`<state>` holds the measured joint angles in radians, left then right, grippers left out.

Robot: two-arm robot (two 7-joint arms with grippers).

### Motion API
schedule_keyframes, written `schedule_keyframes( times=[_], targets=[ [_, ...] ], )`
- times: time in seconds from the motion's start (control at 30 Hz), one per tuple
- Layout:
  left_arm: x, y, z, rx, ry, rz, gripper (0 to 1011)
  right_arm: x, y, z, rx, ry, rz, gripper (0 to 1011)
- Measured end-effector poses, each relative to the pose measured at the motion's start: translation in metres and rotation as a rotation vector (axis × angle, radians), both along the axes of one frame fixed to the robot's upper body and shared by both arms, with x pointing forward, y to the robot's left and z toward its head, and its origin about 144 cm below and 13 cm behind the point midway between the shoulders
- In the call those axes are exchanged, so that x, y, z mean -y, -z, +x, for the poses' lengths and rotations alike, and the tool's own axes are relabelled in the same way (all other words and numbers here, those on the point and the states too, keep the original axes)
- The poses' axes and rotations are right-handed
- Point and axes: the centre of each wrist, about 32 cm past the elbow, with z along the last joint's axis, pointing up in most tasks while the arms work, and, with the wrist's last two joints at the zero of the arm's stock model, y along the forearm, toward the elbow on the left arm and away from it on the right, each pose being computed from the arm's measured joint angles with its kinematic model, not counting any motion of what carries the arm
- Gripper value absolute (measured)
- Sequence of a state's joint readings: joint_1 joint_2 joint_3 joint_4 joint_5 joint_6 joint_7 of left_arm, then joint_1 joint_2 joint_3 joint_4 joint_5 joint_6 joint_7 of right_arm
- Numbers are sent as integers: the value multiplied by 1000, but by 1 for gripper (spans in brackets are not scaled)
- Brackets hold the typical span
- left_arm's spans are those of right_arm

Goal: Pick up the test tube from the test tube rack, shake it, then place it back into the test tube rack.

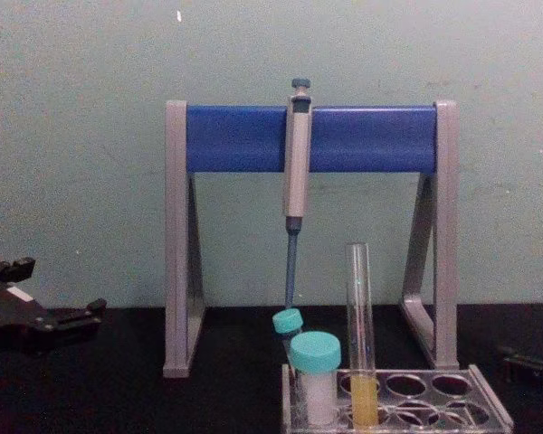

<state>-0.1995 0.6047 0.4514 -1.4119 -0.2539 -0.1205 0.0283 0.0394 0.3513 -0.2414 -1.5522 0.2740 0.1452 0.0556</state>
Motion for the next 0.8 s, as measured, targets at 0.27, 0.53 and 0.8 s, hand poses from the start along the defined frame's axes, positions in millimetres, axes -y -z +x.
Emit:
schedule_keyframes(
  times=[0.27, 0.53, 0.8],
  targets=[
    [0, 0, 0, 0, 0, 0, 1001, 0, 7, 2, -38, 2, 12, 1000],
    [0, 0, 0, 0, 0, 0, 1001, 1, 6, 2, -38, 1, 11, 1000],
    [0, 0, 0, 0, 0, 0, 1001, 1, 6, 2, -35, 1, 10, 1000]
  ],
)
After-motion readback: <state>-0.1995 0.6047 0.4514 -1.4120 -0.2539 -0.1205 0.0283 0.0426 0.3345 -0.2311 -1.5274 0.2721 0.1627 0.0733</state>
